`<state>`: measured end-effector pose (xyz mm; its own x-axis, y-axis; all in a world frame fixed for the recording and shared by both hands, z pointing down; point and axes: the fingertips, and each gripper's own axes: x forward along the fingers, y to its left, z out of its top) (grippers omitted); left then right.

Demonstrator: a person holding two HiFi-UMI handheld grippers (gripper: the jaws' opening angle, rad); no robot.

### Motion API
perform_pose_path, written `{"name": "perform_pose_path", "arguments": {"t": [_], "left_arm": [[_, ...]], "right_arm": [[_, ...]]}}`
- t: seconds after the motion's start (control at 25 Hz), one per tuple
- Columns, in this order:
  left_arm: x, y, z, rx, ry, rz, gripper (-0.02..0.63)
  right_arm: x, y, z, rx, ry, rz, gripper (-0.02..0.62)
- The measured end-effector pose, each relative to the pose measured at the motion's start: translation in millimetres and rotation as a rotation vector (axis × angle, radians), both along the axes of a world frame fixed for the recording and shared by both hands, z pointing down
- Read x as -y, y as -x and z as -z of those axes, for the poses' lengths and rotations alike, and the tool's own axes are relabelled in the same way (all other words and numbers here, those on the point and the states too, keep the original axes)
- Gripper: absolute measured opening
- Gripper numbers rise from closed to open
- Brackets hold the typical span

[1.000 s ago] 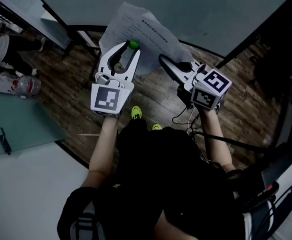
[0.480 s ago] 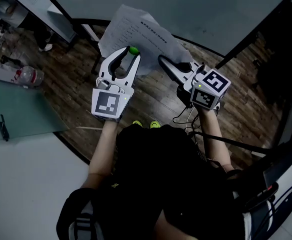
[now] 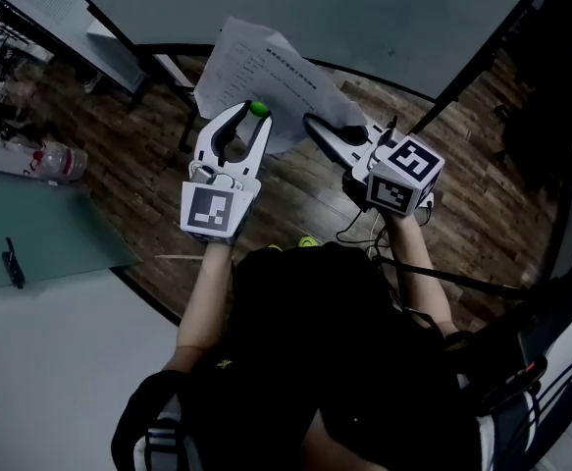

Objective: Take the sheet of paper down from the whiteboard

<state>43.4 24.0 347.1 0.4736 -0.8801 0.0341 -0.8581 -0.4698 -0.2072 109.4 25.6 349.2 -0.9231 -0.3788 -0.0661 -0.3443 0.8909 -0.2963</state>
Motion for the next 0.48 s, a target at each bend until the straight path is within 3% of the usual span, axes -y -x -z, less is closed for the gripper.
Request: {"name": "perform_pose_path", "arguments": {"t": [0.48], "left_arm": [[0.5,-3.5,7.3,0.005,-0.017,-0.016,0.141]], "right_arm": [[-3.2,0.1,5.0,-0.008,-0.007,0.003,0.028]]}}
